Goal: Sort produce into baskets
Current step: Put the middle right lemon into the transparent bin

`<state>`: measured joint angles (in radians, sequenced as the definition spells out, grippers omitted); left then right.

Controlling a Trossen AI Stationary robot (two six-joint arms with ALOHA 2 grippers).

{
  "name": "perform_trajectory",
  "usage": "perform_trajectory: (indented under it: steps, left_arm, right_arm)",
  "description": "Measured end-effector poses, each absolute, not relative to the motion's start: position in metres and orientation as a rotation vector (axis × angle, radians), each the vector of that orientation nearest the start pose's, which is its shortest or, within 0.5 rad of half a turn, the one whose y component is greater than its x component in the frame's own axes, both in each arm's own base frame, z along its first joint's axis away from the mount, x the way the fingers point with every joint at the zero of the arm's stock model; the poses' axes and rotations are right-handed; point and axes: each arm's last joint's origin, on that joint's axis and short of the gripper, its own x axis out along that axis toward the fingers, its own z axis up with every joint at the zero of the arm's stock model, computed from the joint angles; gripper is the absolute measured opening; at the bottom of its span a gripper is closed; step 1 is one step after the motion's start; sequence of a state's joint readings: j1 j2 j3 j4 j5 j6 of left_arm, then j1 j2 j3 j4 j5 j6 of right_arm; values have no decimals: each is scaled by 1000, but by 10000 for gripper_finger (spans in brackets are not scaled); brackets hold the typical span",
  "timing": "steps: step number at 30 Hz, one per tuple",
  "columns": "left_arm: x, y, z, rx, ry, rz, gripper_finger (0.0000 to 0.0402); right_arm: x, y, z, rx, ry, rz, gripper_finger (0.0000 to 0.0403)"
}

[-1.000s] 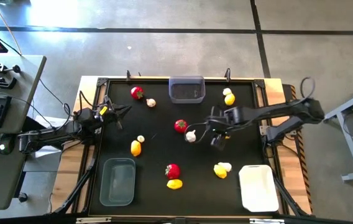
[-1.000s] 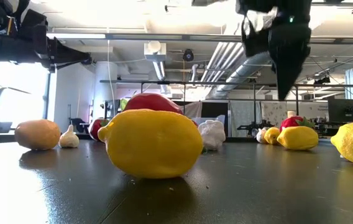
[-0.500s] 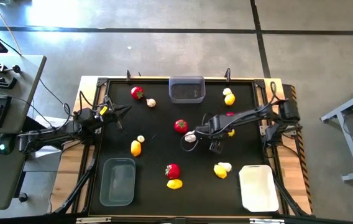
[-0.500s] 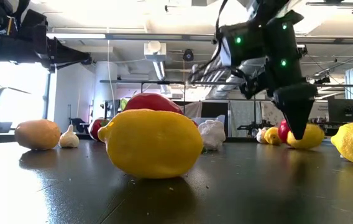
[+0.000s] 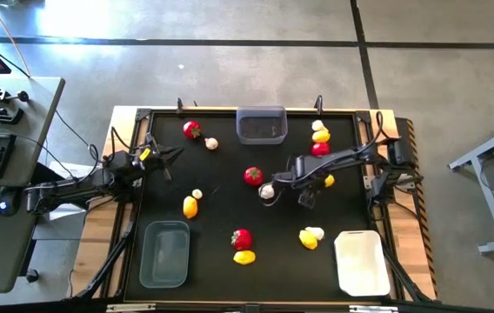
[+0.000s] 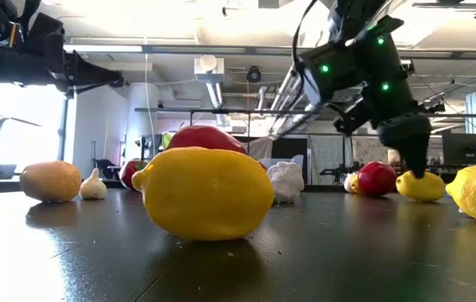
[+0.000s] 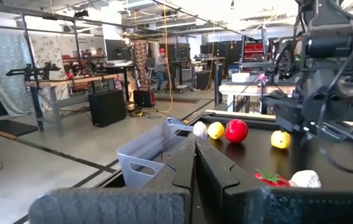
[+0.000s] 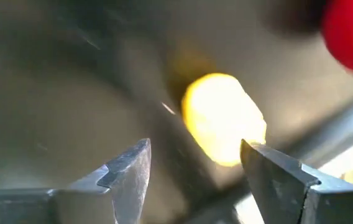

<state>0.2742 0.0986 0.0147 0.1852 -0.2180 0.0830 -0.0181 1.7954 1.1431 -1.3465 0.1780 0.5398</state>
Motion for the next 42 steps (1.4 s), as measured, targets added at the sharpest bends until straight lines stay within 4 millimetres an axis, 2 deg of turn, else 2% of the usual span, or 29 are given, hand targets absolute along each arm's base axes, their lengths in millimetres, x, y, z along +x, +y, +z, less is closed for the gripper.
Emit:
perform_trajectory:
  steps: [2,5,8,13,20,29,33,38,42]
  left_arm:
    - [96,34,178,84,-82,496,0]
    - [96,34,178,84,-82,497,0]
    - [96,34,178,84,-82,497,0]
    - [96,34,178,81,-81,497,0]
    - [96,34,178,82,-81,497,0]
    - [96,34,178,91,-79,498,0]
    - [96,34,178,91,-80,498,0]
    - [96,34,178,91,-80,500,0]
    - [96,34,178,87,-81,502,0]
  right_arm:
    - [264,-12,175,146,1959,-641,241]
    - [261,-8,178,5,2024,-511,241]
    - [262,-7,179,-41,2010,-401,241]
    - [269,-17,175,38,1924,-443,241]
    - [258,-24,162,164,1931,-591,241]
    - [248,-22,138,224,1908,-573,240]
    - [247,-22,137,239,1921,-537,217]
    - [260,-20,147,256,1883,-447,150]
    - [279,-22,166,165,1791,-417,147]
